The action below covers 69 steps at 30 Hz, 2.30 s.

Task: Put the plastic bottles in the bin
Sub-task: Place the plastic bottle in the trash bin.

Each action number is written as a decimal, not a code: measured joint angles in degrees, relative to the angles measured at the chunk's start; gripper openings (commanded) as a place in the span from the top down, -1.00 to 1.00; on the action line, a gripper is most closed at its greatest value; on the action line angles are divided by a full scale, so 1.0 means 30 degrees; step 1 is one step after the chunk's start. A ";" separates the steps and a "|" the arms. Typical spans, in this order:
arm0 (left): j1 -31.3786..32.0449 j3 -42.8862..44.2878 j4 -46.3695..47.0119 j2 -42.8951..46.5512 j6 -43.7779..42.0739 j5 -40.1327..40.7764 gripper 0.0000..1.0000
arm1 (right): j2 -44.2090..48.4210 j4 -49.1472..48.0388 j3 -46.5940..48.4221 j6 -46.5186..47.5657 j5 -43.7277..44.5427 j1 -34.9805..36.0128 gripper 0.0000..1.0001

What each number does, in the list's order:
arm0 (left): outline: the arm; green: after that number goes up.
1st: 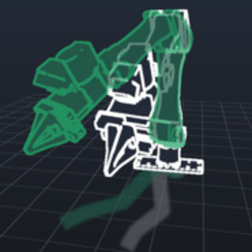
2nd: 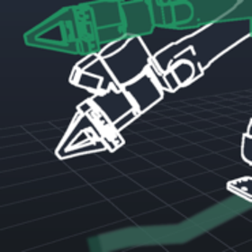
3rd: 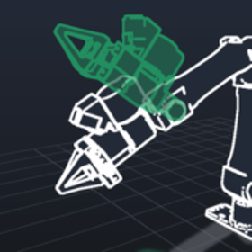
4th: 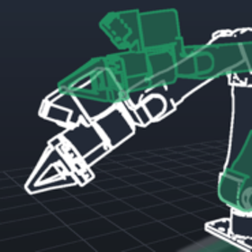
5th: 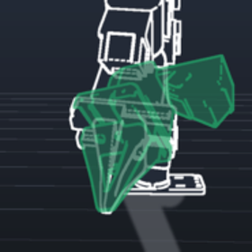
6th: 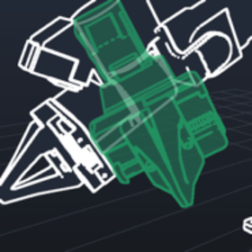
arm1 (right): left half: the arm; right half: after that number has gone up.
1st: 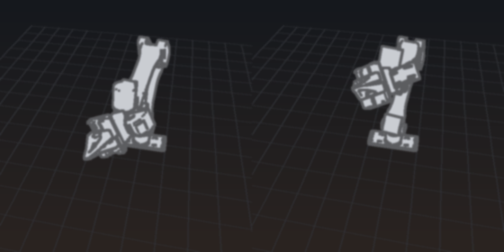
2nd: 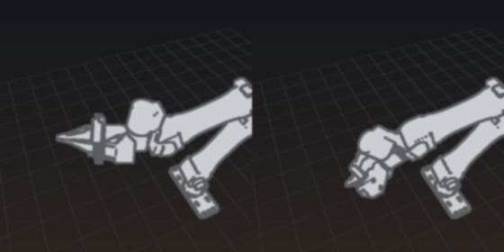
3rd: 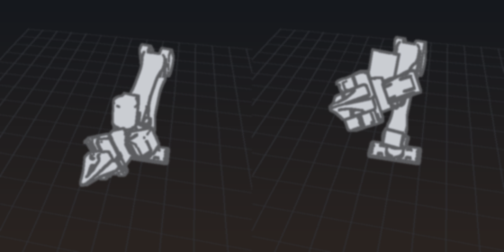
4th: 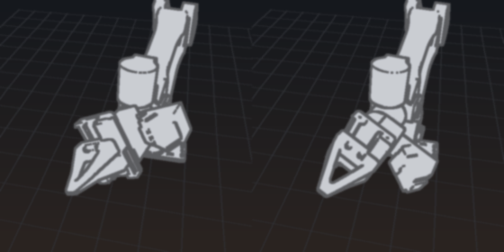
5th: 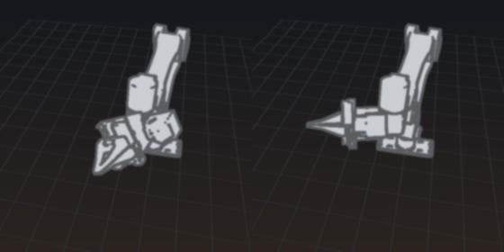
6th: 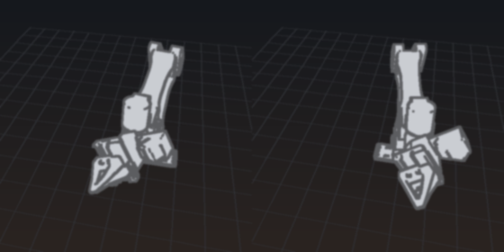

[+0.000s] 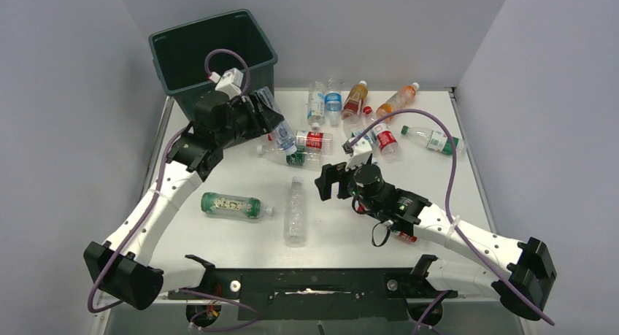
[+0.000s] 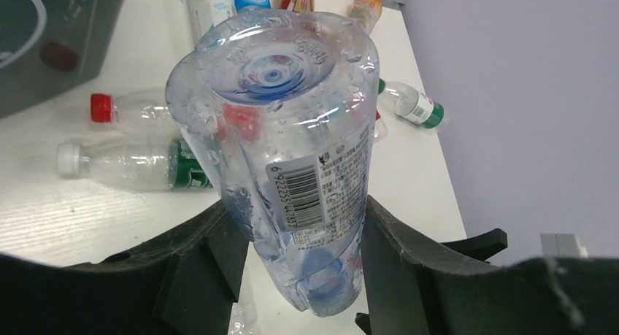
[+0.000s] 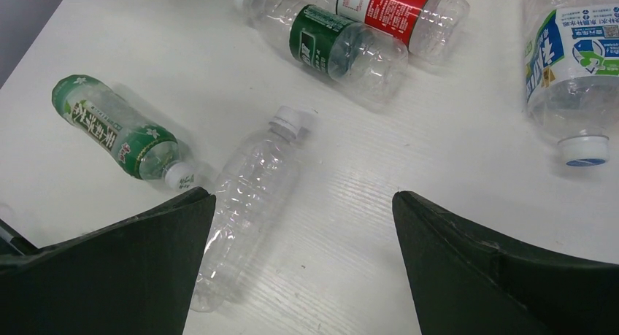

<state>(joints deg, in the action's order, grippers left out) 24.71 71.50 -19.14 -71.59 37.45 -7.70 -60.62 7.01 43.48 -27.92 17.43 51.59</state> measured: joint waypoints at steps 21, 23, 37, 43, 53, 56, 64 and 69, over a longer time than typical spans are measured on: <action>-0.6550 0.6623 -0.0102 -0.2004 -0.0692 -0.0656 0.14 | -0.0488 -0.0022 0.0000 -0.0051 -0.0022 0.0000 -0.96; -0.7184 0.7169 0.0182 -0.2419 -0.0532 -0.0823 0.14 | -0.0517 -0.0036 -0.0051 -0.0066 -0.0022 0.0000 -0.96; -1.0768 0.9041 0.2827 -0.5173 0.0408 -0.1581 0.07 | -0.0452 0.0036 -0.0452 -0.0219 -0.0015 -0.0073 -0.96; -1.0768 0.9049 0.2943 -0.5967 -0.0168 -0.1559 -0.32 | -0.0459 0.0036 -0.0452 -0.0211 -0.0022 -0.0102 -0.96; -1.0775 0.9282 0.2404 -0.7053 -0.1173 -0.1071 -0.66 | -0.1333 0.0029 -0.0452 -0.0379 -0.0350 -0.0226 -0.96; -1.0775 0.9289 0.2040 -0.7140 -0.1326 -0.1013 -0.67 | -0.1807 0.0029 -0.0452 -0.0554 -0.0627 -0.0277 -0.96; -1.0775 0.9406 0.1231 -0.6739 -0.1457 -0.1093 -0.67 | -0.3082 -0.0117 -0.0430 -0.1005 -0.1421 -0.0284 -0.96; -1.0761 0.9245 0.0532 -0.5348 -0.1413 -0.1399 -0.68 | -0.3825 -0.0321 -0.0408 -0.1246 -0.1923 -0.0102 -0.96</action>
<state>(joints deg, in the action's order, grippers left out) -7.57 99.24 -17.54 -87.64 33.21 -11.90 -72.10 6.04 42.26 -31.66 11.66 51.29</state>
